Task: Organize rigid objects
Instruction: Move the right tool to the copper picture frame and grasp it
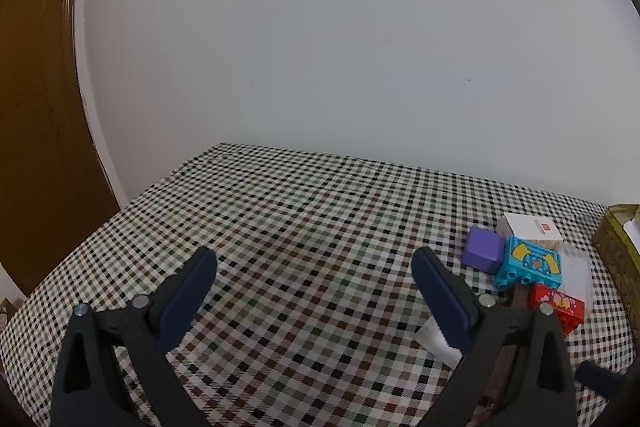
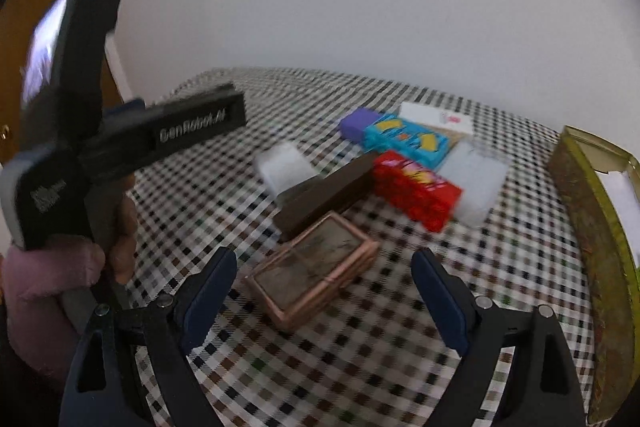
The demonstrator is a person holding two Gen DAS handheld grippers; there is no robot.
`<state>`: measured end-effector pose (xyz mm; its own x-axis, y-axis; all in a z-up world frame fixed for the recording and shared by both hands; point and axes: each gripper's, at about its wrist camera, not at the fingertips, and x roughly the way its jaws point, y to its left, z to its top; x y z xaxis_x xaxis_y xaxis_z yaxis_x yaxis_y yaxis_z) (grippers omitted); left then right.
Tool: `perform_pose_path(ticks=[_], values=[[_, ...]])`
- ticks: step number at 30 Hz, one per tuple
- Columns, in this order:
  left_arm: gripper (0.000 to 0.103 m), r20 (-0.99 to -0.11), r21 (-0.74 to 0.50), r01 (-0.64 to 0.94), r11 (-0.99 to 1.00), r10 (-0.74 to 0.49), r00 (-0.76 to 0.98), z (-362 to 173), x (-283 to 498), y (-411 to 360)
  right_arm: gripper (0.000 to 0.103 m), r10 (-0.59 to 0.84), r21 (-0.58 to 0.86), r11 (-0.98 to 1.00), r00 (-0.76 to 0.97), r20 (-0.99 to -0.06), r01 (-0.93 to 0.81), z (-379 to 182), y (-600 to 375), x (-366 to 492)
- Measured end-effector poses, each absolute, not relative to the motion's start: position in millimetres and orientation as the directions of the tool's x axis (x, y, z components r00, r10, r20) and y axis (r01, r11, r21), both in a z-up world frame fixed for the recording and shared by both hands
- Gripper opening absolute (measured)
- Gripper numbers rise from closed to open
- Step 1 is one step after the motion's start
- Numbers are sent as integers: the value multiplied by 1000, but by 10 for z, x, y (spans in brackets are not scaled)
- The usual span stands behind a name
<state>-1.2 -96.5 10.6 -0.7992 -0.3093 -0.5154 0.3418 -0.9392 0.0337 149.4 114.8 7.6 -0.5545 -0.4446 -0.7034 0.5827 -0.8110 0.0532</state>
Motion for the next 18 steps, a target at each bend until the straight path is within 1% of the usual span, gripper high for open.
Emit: perform_pose_path(ticks=[3, 5, 6, 8, 9, 10, 12, 15, 18], values=[[99, -520, 18, 351, -936, -309, -796, 81, -17, -998, 91, -390, -11, -799, -531, -752, 601, -5, 997, 1487], [99, -521, 13, 354, -935, -309, -796, 54, -2, -1012, 91, -358, -45, -800, -535, -765, 599, -31, 961, 1480], [99, -525, 12, 357, -934, -309, -793, 38, -4, -1019, 91, -382, -42, -774, -518, -765, 632, -28, 982, 1472], [99, -526, 6, 355, -935, -304, -794, 19, -2, -1027, 89, -393, -12, -783, -509, -766, 621, -22, 1068, 1421], [99, -526, 1, 352, -936, -299, -796, 6, 4, -1026, 84, -397, 9, -789, -497, -772, 615, -30, 1117, 1383], [99, -527, 2, 350, -937, -298, -796, 5, -4, -1020, 76, -397, 21, -790, -485, -780, 612, -43, 1152, 1353], [99, -532, 5, 342, -940, -292, -795, -4, -11, -1015, 66, -384, 5, -793, -494, -780, 609, -39, 1239, 1331], [99, -529, 6, 331, -943, -284, -799, 21, 17, -987, 61, -395, 7, -786, -493, -775, 619, -28, 1438, 1300], [99, -529, 11, 320, -947, -277, -802, 24, 30, -964, 60, -425, 60, -794, -482, -766, 605, -3, 1707, 1210]])
